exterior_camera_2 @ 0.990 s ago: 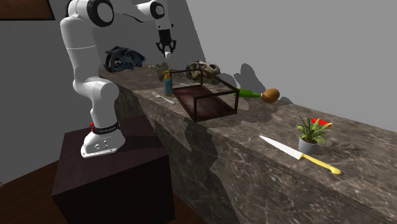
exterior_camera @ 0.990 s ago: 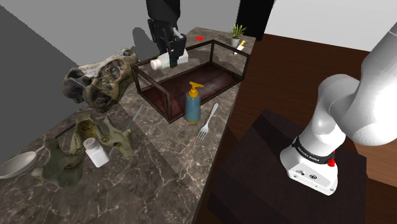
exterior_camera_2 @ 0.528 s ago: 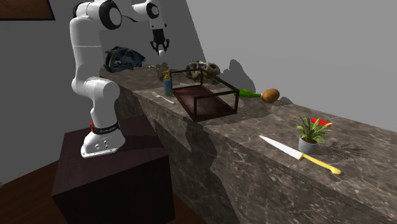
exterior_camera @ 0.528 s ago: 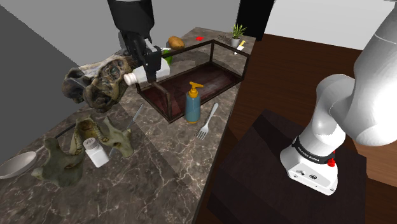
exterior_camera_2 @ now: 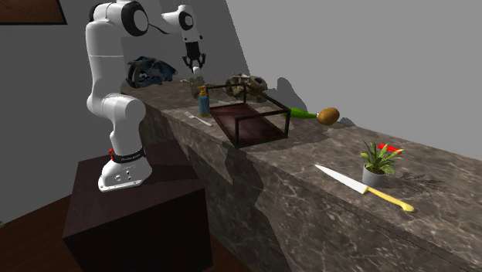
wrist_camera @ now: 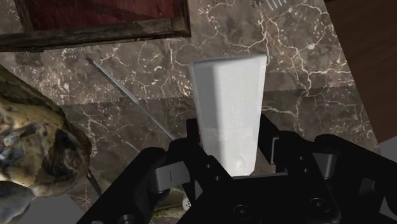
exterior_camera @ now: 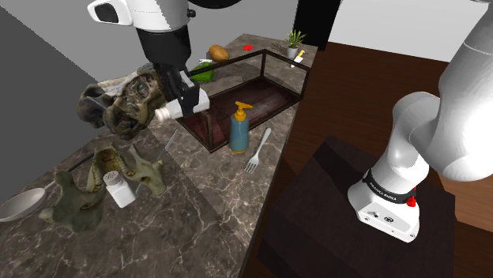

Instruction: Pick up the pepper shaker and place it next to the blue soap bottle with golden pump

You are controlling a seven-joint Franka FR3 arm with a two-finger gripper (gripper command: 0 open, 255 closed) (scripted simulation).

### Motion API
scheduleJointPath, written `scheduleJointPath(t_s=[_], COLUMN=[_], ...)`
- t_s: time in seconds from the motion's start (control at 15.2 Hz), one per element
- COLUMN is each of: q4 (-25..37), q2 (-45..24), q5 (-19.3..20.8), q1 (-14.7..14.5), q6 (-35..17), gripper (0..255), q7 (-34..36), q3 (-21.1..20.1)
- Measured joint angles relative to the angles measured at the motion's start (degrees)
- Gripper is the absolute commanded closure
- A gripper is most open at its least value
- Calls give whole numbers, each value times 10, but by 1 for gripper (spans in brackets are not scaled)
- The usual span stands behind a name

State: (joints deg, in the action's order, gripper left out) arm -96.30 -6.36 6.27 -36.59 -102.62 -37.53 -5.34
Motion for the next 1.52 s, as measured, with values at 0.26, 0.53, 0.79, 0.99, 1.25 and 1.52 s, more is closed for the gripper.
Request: scheduleJointPath(t_s=[0.26,0.53,0.79,0.99,1.25,1.52], q4=[-31,-58,-77,-96,-120,-137], q2=[1,-4,-10,-16,-21,-31], q5=[1,2,4,6,8,11], q1=[0,1,0,0,1,1], q6=[-30,-61,-87,-111,-140,-168], gripper=[255,255,255,255,255,255], q7=[3,6,10,13,14,19], q3=[0,1,0,1,2,2])
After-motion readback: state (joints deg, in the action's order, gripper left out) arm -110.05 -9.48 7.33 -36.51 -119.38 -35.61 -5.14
